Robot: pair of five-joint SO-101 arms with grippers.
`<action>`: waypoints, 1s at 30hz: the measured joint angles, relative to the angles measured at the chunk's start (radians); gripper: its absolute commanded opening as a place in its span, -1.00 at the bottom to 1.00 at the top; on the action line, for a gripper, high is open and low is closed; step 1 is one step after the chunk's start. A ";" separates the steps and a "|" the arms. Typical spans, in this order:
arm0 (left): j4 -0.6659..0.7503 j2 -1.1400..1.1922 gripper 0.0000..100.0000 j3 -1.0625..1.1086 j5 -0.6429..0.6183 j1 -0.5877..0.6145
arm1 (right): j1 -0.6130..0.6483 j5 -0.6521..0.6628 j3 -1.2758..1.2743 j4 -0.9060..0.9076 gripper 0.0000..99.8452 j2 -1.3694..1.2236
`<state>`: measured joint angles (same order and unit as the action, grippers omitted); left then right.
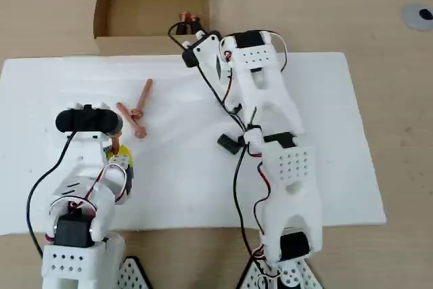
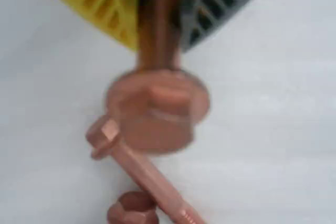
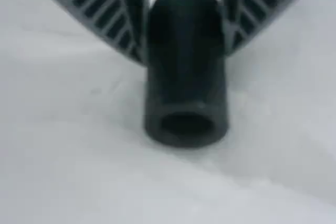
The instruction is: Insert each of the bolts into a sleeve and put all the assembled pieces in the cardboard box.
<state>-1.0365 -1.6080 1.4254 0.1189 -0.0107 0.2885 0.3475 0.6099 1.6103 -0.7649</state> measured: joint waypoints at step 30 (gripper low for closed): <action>-0.095 0.000 -0.99 -0.114 -0.002 0.000 | -0.068 0.000 0.423 0.166 -0.97 0.250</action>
<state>-1.1316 -1.6080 1.3119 0.1174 -0.0107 0.2209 0.3475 1.0334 1.7760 -0.5148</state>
